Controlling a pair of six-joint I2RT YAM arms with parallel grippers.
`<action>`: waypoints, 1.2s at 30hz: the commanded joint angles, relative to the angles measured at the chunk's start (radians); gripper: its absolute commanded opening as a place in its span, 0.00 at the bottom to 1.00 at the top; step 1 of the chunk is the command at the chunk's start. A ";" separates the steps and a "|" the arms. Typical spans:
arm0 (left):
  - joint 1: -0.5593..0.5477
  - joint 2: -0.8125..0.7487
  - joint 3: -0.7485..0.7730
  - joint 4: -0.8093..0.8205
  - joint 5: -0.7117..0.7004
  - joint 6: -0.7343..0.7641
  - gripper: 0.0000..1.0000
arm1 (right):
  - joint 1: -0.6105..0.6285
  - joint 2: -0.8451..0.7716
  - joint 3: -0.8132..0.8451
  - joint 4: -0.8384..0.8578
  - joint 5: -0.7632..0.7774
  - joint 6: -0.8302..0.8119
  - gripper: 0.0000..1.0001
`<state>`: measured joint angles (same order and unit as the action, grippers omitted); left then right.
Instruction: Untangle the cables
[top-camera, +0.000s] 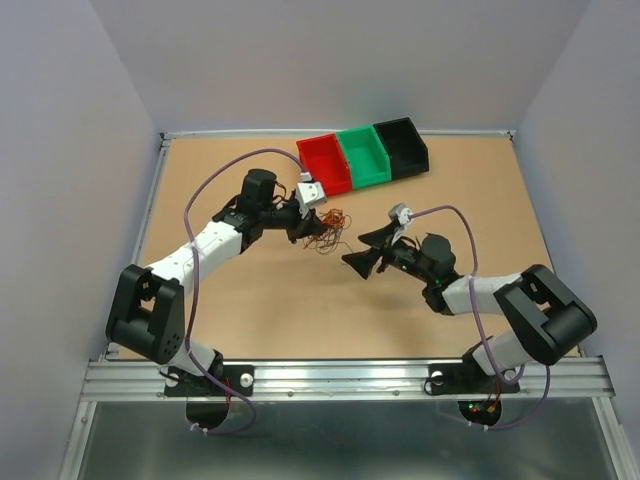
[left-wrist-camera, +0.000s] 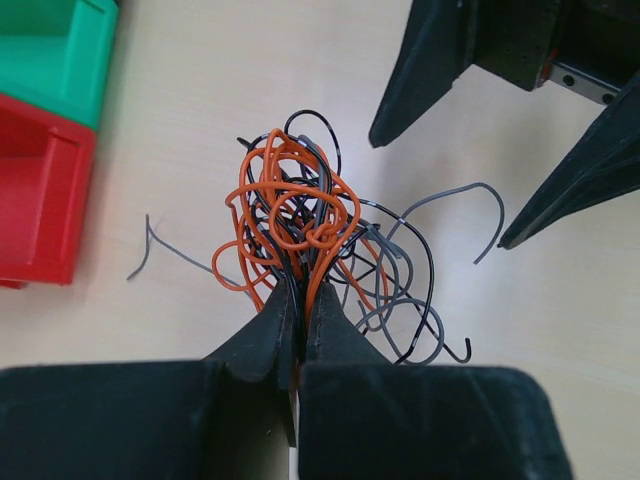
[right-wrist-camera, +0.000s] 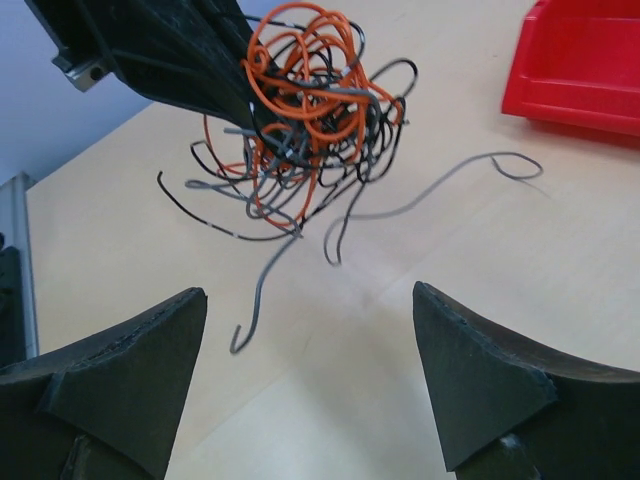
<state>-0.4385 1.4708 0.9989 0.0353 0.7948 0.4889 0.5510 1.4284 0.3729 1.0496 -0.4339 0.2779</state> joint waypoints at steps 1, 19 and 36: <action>-0.005 -0.015 -0.011 0.011 0.084 0.023 0.00 | 0.017 0.061 0.046 0.229 -0.126 0.053 0.89; -0.040 0.011 0.038 -0.190 0.234 0.215 0.00 | 0.052 0.188 0.087 0.406 -0.057 0.129 0.72; -0.023 -0.196 -0.146 0.199 -0.127 -0.039 0.14 | 0.056 0.038 -0.022 0.284 0.429 0.099 0.01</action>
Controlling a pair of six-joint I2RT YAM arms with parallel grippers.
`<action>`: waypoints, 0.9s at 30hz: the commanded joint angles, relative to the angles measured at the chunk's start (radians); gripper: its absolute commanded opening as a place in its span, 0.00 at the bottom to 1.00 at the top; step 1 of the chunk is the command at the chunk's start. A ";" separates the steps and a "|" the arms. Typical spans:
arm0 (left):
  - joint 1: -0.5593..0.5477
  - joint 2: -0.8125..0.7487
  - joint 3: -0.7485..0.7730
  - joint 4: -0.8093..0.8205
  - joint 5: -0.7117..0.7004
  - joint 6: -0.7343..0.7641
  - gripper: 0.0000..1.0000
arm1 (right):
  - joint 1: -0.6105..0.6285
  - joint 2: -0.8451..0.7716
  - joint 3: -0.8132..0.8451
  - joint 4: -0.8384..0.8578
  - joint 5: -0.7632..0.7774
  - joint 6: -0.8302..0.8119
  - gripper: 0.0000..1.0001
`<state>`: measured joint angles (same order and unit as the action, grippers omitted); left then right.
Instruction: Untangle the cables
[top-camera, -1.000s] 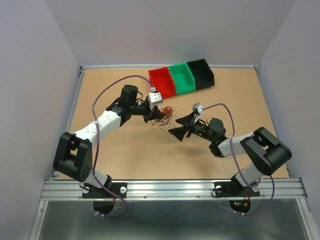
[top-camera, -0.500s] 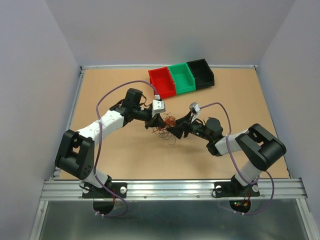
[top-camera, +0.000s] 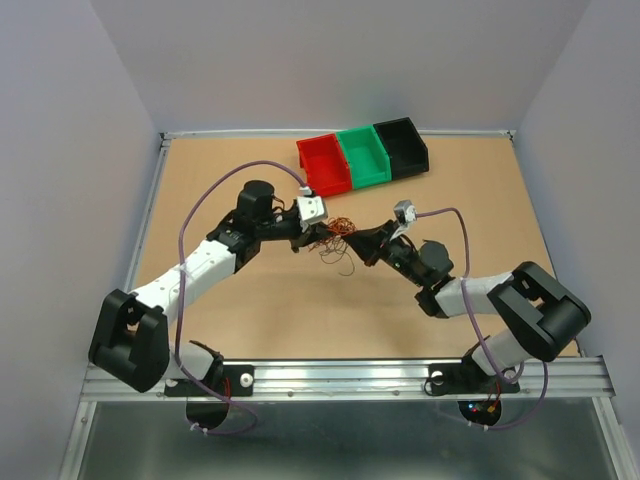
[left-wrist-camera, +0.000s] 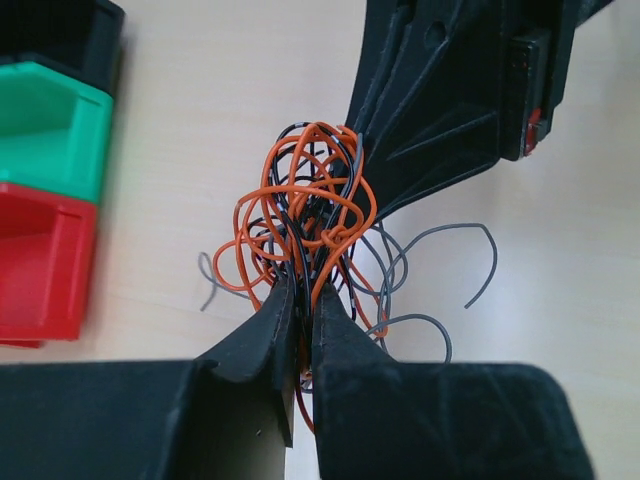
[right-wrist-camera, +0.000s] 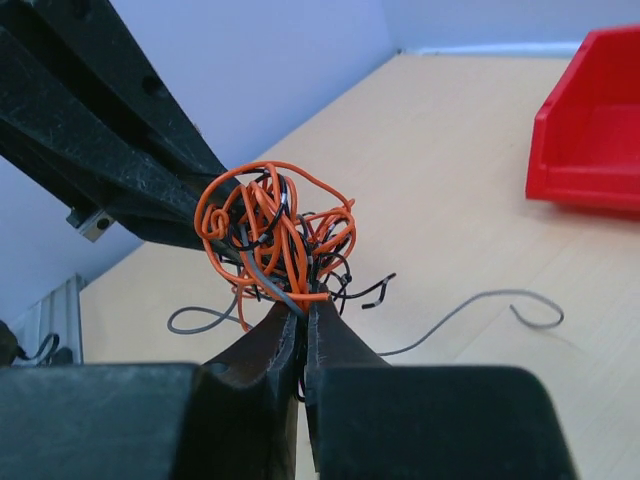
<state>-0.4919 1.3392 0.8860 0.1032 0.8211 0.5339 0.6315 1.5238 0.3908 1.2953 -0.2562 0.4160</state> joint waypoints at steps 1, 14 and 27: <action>0.035 -0.078 -0.041 0.171 -0.187 -0.115 0.16 | -0.024 -0.074 -0.041 0.003 0.293 -0.037 0.00; 0.162 -0.101 -0.088 0.339 -0.484 -0.272 0.39 | -0.024 -0.117 -0.041 -0.113 0.498 -0.031 0.01; 0.133 -0.098 -0.104 0.296 -0.120 -0.167 0.73 | -0.024 -0.091 0.008 -0.113 0.169 -0.105 0.01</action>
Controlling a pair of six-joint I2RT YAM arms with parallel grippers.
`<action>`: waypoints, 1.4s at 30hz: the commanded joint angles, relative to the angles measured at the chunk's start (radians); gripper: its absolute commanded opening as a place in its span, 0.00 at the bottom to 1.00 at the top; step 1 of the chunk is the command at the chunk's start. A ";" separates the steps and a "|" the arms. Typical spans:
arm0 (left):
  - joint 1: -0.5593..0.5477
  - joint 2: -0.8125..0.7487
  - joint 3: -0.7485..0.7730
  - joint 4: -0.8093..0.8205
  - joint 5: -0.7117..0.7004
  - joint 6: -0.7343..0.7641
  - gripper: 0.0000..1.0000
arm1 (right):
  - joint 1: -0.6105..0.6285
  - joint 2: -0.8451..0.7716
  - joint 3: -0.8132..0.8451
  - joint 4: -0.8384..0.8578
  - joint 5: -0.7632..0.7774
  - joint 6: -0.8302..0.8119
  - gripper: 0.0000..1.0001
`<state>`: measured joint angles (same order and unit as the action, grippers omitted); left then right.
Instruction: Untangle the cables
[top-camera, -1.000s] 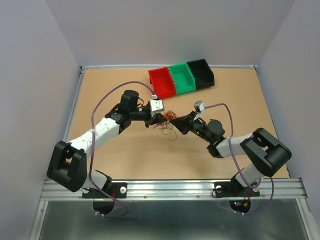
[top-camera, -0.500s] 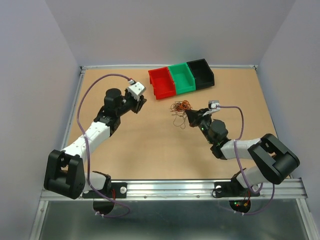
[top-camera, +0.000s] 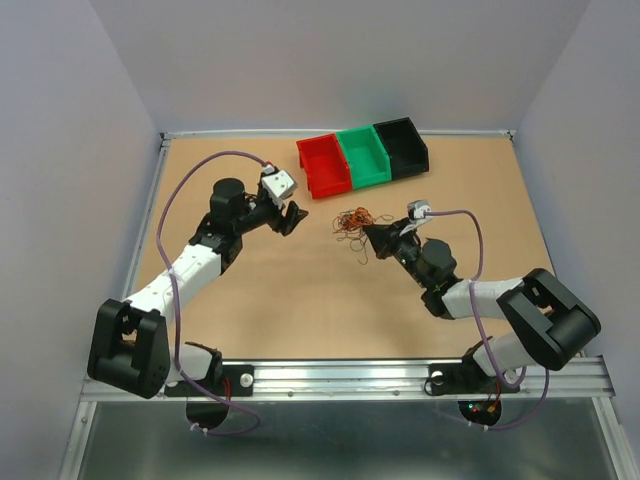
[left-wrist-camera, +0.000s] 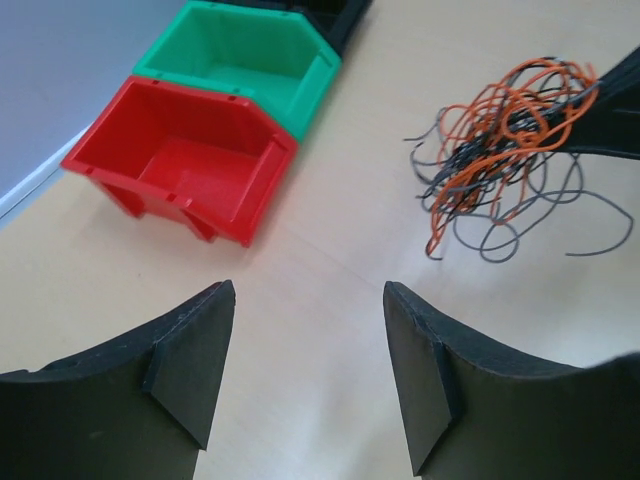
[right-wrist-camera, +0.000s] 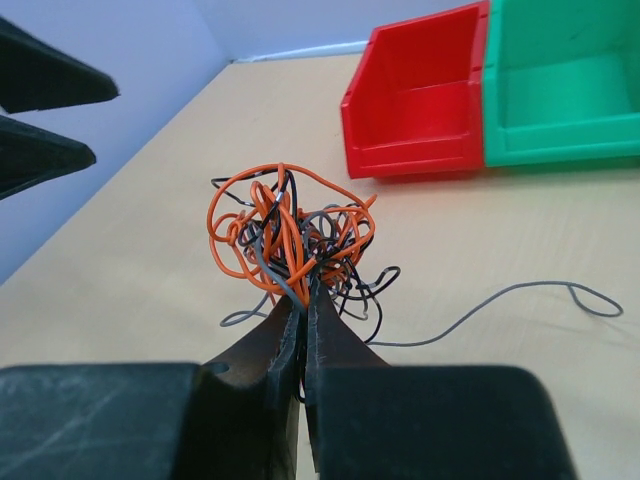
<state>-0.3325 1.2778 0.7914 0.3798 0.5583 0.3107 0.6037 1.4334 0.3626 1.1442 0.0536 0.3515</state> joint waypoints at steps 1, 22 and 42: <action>-0.037 -0.037 -0.009 0.007 0.146 0.064 0.73 | 0.005 0.004 0.041 0.038 -0.162 -0.046 0.01; -0.172 0.002 0.015 -0.113 0.144 0.200 0.71 | 0.039 0.068 0.111 0.038 -0.385 -0.062 0.01; -0.192 0.068 0.048 -0.145 0.074 0.235 0.69 | 0.039 -0.037 0.038 0.038 -0.233 -0.039 0.01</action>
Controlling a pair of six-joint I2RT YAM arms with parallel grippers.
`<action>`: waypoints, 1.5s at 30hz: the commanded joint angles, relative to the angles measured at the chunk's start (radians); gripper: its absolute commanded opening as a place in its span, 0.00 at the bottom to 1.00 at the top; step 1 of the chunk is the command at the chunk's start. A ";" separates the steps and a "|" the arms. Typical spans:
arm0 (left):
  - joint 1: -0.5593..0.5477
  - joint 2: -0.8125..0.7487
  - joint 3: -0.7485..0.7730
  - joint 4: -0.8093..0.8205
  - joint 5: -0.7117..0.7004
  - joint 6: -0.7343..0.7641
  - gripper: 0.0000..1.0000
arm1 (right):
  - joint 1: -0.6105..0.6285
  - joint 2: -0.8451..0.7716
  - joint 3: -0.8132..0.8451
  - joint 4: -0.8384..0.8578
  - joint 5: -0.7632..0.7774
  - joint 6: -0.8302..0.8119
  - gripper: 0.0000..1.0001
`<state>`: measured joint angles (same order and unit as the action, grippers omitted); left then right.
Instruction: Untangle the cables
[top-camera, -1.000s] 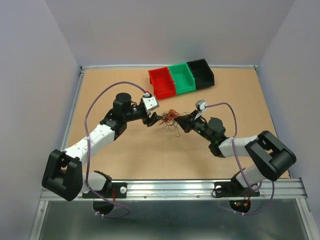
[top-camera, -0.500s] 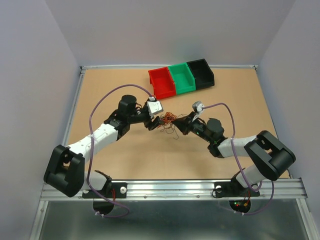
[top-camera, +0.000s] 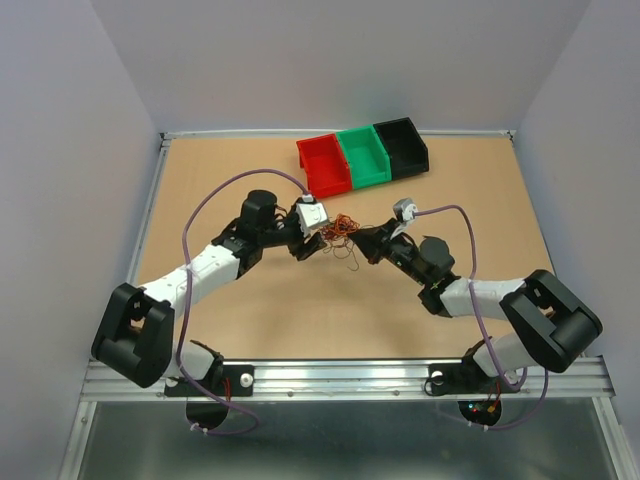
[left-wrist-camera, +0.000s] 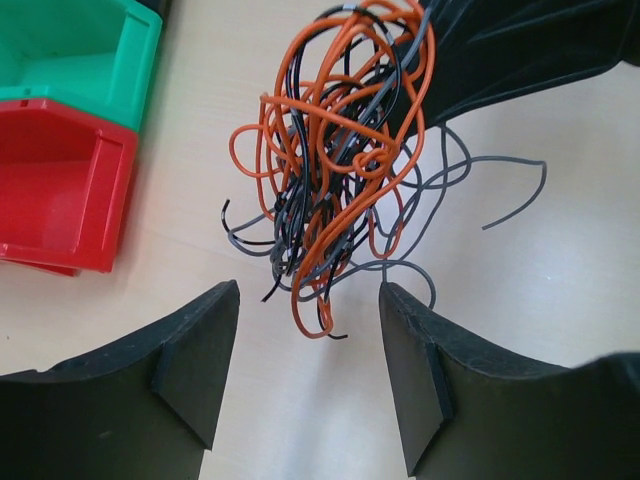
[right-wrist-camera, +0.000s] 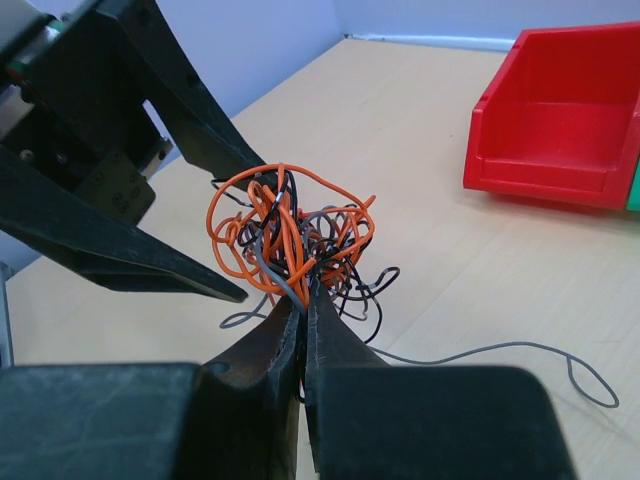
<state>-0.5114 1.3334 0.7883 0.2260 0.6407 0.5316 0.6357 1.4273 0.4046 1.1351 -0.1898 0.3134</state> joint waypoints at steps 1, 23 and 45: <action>-0.015 0.016 0.054 0.007 -0.012 0.015 0.68 | 0.007 -0.030 -0.004 0.048 0.004 0.000 0.01; 0.171 0.049 0.104 0.107 -0.174 -0.211 0.00 | 0.005 -0.108 -0.099 -0.037 0.740 0.089 0.01; 0.359 -0.160 -0.021 0.322 -0.539 -0.426 0.00 | -0.016 -0.608 -0.368 -0.176 1.451 0.108 0.12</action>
<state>-0.2615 1.2228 0.7719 0.4328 0.3820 0.0948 0.6632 0.8673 0.0849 0.9833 0.9005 0.4526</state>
